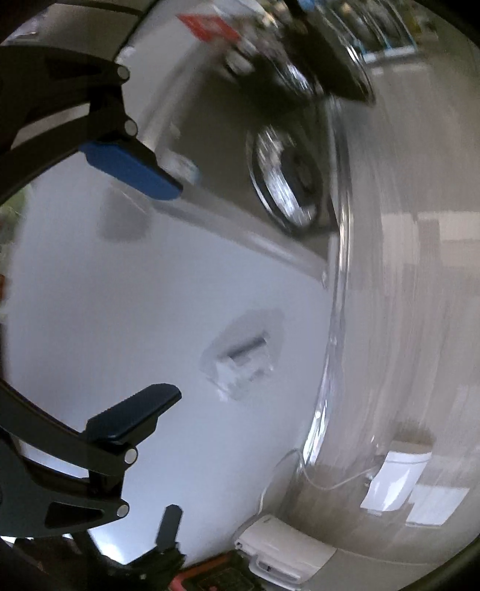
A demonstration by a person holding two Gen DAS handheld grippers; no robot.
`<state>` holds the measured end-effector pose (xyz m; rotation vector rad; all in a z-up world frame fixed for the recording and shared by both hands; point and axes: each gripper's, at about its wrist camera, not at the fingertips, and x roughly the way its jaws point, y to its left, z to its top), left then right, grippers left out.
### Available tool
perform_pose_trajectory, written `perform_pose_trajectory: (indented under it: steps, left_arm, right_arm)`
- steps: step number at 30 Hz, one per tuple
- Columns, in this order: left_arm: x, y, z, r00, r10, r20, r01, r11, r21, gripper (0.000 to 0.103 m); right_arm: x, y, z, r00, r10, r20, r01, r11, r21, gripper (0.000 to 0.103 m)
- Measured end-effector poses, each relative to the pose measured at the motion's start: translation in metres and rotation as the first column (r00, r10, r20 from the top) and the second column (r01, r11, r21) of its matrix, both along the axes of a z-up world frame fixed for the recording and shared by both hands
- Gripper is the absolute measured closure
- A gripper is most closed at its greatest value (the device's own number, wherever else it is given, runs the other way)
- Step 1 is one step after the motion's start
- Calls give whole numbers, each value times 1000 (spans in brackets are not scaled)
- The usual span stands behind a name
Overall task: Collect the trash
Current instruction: 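Move to the clear plastic container and grasp it with the left tool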
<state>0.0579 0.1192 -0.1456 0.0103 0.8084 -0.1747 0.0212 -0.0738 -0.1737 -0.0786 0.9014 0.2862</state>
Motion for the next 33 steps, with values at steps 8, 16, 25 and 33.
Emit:
perform_pose_trajectory:
  steps: [8,16,25,33]
  left_arm:
    - [95,-57,-25,997,-10,-75,9,1000,-18,8]
    - [151,-97,-47,972,83,-218,-86,996,-4,8]
    - [191,-115,-73,928,155,-338,-155,988,26,8]
    - [208,-134,-84,921,97,-376,-59,992,112,21]
  right_arm:
    - [39,-51,-14,996,-89,3,89,996,15,2]
    - [61,-81,-35,992,-125,-31,126,991,50,2]
    - [69,-97,-44,994,-95,-45,100,989,113,2]
    - [59,-113,-44,996,-85,-30,89,983,158,2]
